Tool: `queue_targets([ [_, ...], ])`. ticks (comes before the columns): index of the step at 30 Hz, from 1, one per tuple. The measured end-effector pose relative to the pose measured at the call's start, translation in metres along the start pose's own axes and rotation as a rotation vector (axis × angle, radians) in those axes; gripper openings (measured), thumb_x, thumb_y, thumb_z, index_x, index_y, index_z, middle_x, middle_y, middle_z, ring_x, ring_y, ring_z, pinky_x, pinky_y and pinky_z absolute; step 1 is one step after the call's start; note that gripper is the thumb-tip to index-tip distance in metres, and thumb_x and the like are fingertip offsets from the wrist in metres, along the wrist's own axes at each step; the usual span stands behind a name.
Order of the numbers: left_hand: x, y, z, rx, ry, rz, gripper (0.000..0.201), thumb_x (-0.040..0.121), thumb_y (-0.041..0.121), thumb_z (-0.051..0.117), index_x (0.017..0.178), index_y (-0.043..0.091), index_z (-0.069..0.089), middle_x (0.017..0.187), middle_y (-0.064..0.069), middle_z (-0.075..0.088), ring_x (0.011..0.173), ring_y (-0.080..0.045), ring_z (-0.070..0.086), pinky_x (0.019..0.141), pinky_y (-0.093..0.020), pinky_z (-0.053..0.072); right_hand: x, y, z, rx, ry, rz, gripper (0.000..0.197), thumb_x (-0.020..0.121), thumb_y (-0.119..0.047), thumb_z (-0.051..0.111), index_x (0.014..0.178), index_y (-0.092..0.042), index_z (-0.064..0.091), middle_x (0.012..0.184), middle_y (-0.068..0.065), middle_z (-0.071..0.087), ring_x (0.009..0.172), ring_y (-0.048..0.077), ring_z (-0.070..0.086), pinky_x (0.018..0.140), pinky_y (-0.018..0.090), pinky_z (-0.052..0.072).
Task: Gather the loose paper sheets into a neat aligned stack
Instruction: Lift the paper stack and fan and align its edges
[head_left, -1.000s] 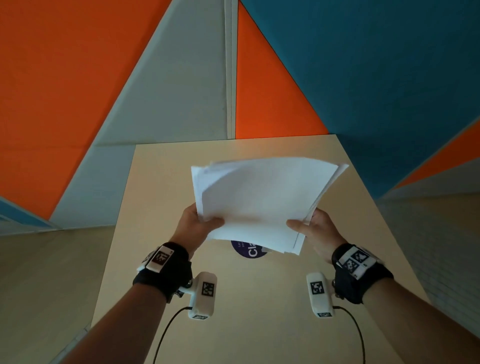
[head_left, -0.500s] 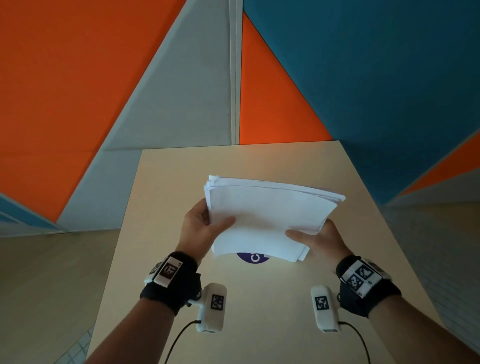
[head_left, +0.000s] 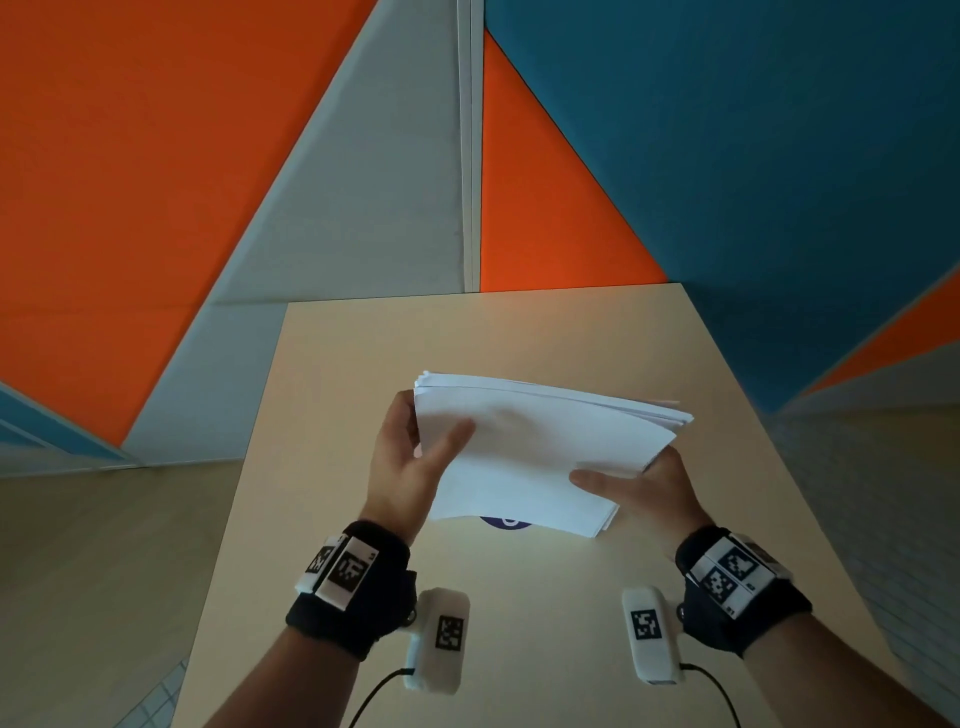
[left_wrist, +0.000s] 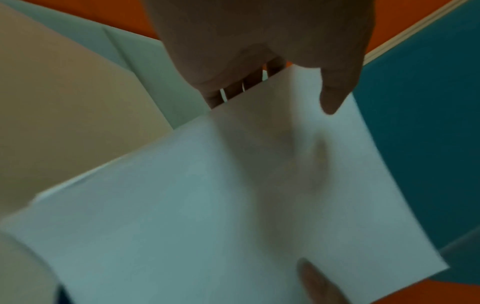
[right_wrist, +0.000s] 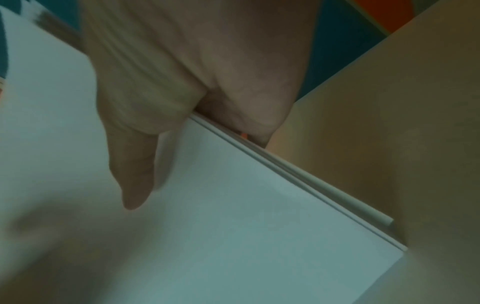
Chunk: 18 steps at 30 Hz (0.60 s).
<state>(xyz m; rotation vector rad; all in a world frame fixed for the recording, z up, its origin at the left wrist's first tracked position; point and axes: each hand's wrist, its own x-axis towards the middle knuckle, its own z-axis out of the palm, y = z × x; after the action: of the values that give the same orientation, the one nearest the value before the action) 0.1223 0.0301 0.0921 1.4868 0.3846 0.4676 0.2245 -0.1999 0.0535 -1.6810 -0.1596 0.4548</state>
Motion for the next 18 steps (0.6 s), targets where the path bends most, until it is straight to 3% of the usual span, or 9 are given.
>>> queue_targets([
  [4,0.006,0.022,0.013,-0.092,0.046,0.058,0.029,0.082,0.039,0.057,0.087,0.011,0.052,0.071,0.012,0.059,0.067,-0.006,0.056,0.063,-0.014,0.046,-0.001,-0.002,-0.001,0.028,-0.004,-0.036,0.044,0.064,0.001,0.088,0.103,-0.012,0.072,0.095,0.004,0.079,0.088,0.018,0.076,0.071,0.032,0.061],
  [6,0.01,0.029,0.019,-0.072,0.102,0.059,0.025,0.087,0.037,0.052,0.077,0.014,0.048,0.063,0.015,0.048,0.06,-0.003,0.046,0.058,-0.011,0.039,-0.004,-0.005,0.0,0.043,-0.008,-0.047,0.042,0.065,0.004,0.086,0.103,-0.009,0.072,0.093,0.004,0.079,0.087,0.018,0.076,0.071,0.028,0.06],
  [11,0.009,0.025,0.018,-0.054,0.151,-0.009,0.018,0.087,0.03,0.052,0.079,0.014,0.054,0.072,-0.001,0.054,0.068,-0.016,0.051,0.066,-0.028,0.039,-0.009,-0.003,0.002,0.082,-0.01,-0.035,0.036,0.066,0.006,0.084,0.095,-0.013,0.074,0.086,0.0,0.08,0.08,0.013,0.076,0.065,0.022,0.059],
  [14,0.007,0.023,0.017,-0.033,0.148,-0.028,0.021,0.09,0.03,0.048,0.075,0.015,0.054,0.066,0.007,0.053,0.063,-0.012,0.051,0.062,-0.026,0.039,-0.01,0.003,0.003,0.069,0.0,-0.02,0.035,0.067,0.003,0.085,0.093,-0.018,0.074,0.086,-0.004,0.08,0.08,0.01,0.076,0.066,0.022,0.06],
  [18,0.005,0.025,0.017,-0.017,0.142,-0.013,0.025,0.089,0.036,0.049,0.072,0.018,0.054,0.062,0.009,0.053,0.064,-0.016,0.05,0.063,-0.03,0.039,-0.009,0.001,0.005,0.069,0.014,-0.018,0.032,0.07,0.003,0.083,0.094,-0.016,0.073,0.085,-0.006,0.079,0.081,0.008,0.075,0.07,0.021,0.059],
])
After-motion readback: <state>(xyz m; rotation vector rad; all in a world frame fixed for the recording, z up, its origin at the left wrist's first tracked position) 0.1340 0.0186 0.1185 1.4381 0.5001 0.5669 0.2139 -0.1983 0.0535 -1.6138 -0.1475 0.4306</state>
